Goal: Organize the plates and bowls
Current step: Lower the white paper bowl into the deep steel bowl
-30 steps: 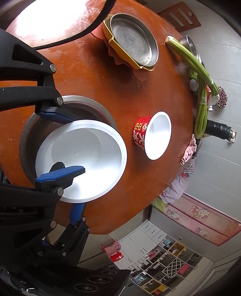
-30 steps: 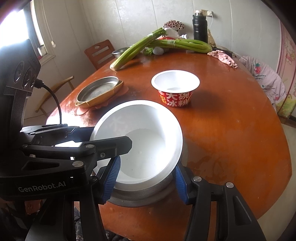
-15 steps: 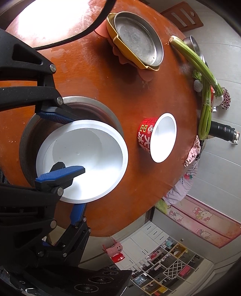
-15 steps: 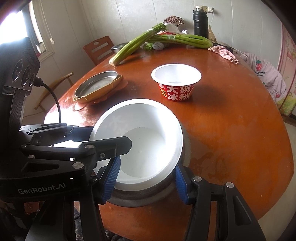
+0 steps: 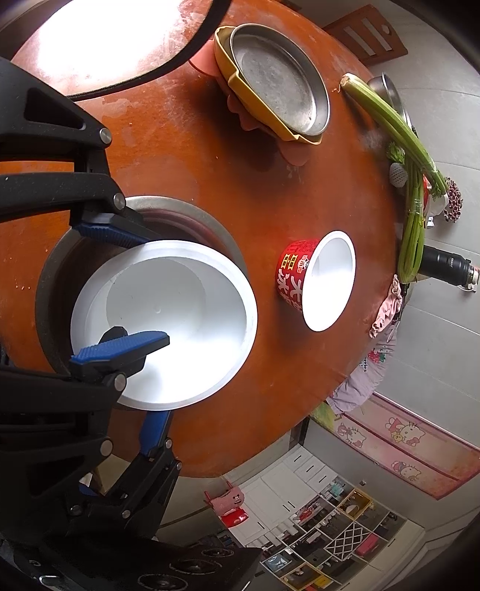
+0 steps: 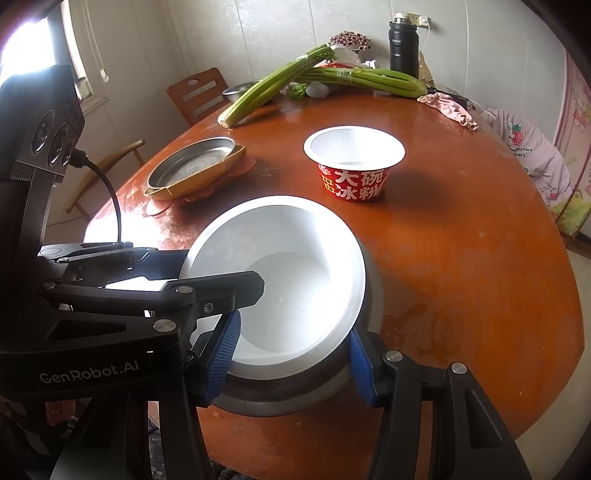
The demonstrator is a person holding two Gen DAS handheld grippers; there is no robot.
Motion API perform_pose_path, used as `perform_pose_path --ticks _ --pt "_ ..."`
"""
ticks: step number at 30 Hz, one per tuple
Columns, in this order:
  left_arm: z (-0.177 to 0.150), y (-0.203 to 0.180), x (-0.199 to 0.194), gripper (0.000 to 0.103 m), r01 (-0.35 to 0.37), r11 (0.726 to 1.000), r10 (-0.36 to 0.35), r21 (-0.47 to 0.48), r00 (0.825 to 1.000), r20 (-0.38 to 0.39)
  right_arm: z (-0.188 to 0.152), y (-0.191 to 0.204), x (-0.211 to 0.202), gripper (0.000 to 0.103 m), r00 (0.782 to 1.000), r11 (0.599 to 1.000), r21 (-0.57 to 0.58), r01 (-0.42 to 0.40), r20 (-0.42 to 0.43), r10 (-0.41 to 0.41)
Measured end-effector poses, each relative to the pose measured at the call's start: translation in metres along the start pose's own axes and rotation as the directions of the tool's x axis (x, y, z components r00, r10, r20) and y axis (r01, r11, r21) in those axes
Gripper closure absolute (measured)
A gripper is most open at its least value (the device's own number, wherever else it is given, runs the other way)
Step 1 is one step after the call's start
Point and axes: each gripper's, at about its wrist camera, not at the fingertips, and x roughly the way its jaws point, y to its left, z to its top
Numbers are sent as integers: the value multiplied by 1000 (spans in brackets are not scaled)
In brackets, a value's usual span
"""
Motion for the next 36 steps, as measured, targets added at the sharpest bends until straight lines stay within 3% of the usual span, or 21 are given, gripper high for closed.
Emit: perform_pose_path --ticks 17,36 --pt "1 4 -2 58 -1 1000 1 -12 1000 7 2 0 -8 45 999 999 -22 42 33 -41" --pt "5 2 -23 58 0 1000 1 -21 998 69 4 -2 -12 45 998 999 -29 45 46 -44"
